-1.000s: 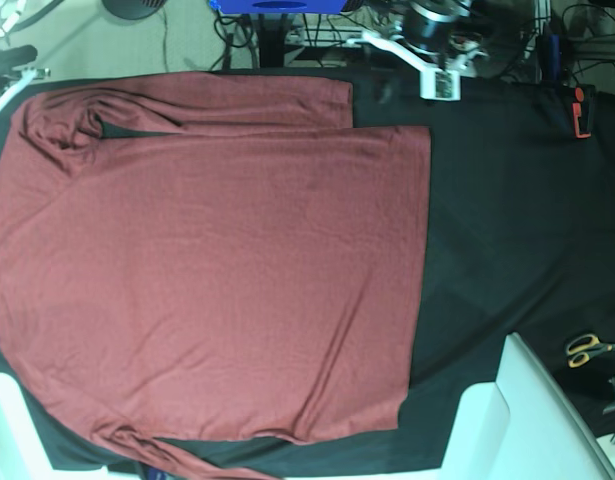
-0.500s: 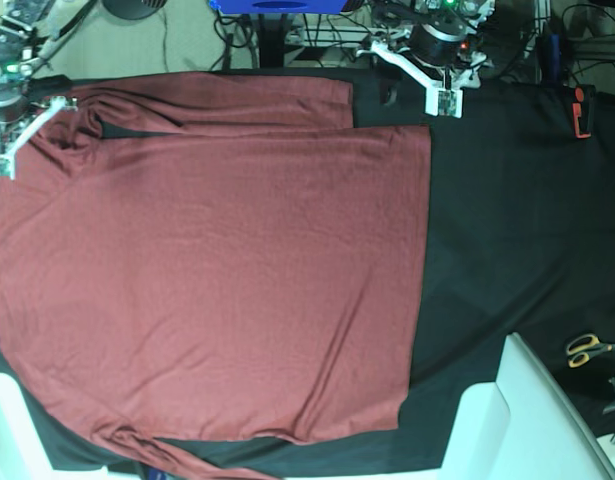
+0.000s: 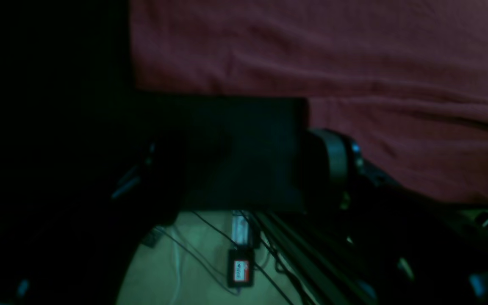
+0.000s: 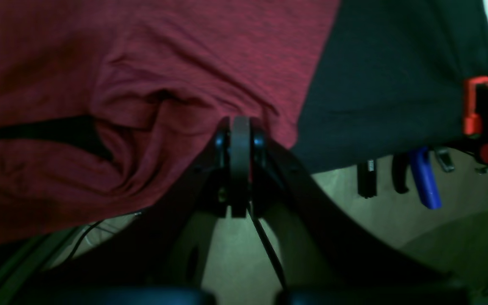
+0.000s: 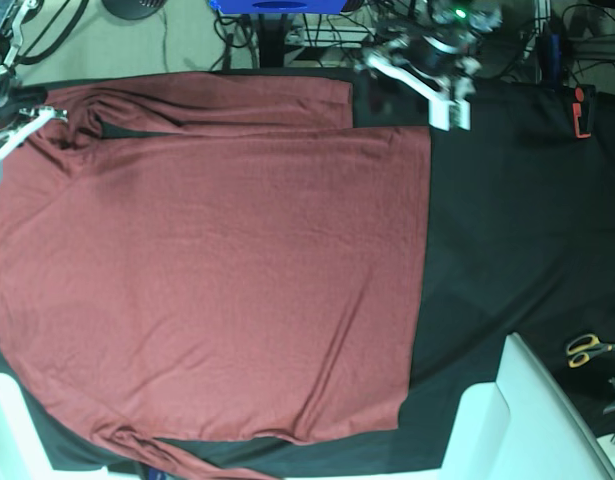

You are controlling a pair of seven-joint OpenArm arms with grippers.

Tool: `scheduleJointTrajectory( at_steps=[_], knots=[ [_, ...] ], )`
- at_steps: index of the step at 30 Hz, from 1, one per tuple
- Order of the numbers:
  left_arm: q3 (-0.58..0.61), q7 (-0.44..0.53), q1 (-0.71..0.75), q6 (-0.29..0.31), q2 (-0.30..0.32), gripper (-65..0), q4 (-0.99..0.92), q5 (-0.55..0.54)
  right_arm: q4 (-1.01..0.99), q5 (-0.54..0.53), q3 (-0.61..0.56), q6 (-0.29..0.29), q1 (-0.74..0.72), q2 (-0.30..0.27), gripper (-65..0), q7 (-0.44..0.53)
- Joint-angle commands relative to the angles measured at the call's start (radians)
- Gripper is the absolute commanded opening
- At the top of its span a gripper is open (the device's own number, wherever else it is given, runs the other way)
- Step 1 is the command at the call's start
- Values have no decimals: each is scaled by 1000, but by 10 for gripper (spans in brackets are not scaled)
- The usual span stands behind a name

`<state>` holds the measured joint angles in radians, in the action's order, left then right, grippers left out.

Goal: Fold the T-shirt properly
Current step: 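Lower the left gripper and pinch the shirt's side edge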

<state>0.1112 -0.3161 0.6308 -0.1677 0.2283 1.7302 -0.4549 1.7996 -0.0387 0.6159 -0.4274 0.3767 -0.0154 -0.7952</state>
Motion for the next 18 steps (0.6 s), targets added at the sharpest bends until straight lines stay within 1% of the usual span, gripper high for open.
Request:
scheduleJointTrajectory(
  at_steps=[1, 3, 4, 5, 8, 10, 12, 13, 14, 15, 18],
  knots=[
    [0, 16, 11, 0, 3, -237, 7, -20, 18, -3, 3, -32, -2, -11, -641, 12],
    [-8, 16, 11, 0, 4, -237, 4, -18, 18, -3, 8, -118, -2, -10, -641, 4],
    [-5, 16, 11, 0, 4, -237, 4, -18, 18, -3, 11, -156, -6, -10, -641, -20],
    [-3, 19, 11, 0, 4, -237, 7, -18, 18, -3, 12, -176, -12, -10, -645, -57],
    [-1, 21, 13, 0, 1, -237, 12, -18, 18, -3, 31, -216, -54, -10, -647, -171],
    [-1, 21, 11, 0, 1, -237, 12, -18, 18, -3, 68, -264, -75, -8, -645, -209],
    [-1, 21, 11, 0, 1, -237, 12, -18, 18, -3, 111, -271, -101, -8, -639, -234],
    [-1, 21, 11, 0, 1, -237, 12, -18, 18, -3, 121, -271, -110, -8, -624, -252],
    [-3, 21, 11, 0, 3, -237, 12, -18, 18, -3, 126, -271, -118, -8, -588, -267],
    [-5, 21, 11, 0, 3, -237, 12, -18, 18, -3, 131, -271, -124, -8, -525, -283],
    [-3, 21, 11, 0, 3, -237, 12, -17, 18, -3, 123, -271, -126, -8, -281, -287]
  ],
)
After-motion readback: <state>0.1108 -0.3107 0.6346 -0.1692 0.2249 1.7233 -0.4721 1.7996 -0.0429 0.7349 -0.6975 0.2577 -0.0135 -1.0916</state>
